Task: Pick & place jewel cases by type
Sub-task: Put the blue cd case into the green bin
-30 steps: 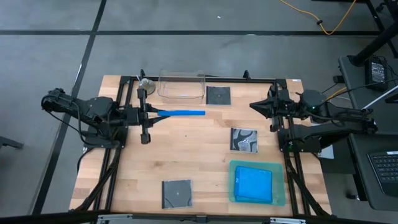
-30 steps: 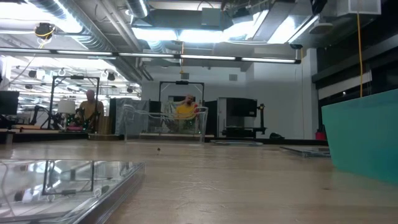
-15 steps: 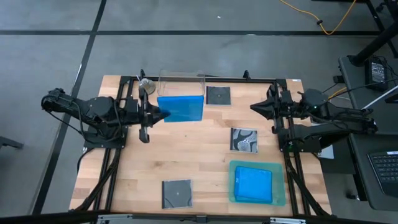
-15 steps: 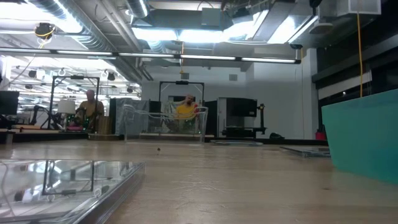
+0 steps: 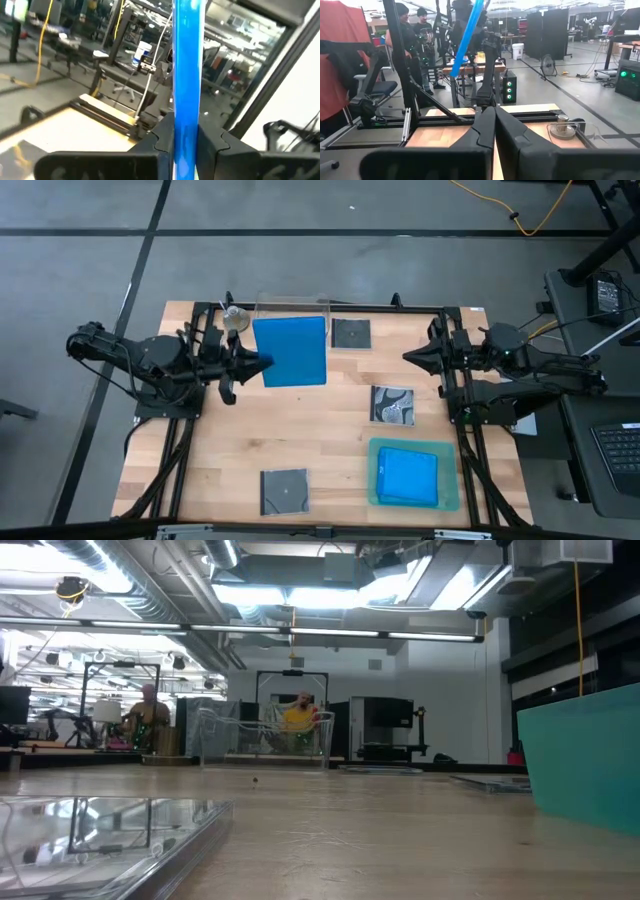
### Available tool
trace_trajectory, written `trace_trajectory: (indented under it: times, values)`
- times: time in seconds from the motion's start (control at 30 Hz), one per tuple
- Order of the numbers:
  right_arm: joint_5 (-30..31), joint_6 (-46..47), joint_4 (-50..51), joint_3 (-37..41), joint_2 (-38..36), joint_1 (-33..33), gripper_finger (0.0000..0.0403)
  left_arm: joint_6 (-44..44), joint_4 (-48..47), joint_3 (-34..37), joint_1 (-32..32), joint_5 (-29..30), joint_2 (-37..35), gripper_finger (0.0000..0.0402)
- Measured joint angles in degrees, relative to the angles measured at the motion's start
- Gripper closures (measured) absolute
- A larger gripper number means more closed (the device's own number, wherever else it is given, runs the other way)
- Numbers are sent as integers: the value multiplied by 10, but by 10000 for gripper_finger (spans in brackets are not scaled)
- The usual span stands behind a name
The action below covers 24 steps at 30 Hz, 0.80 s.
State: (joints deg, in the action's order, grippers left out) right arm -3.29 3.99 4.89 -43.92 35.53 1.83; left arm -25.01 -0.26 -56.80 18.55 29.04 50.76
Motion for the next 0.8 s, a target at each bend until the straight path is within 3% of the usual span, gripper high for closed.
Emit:
trace_trajectory:
  times: [0.37,0.8]
  values:
    - [-31,-2,0,0,0,0,393,-242,0,0,0,26,0,366]
    - [-44,-2,0,0,0,0,383,-386,0,0,0,36,0,367]
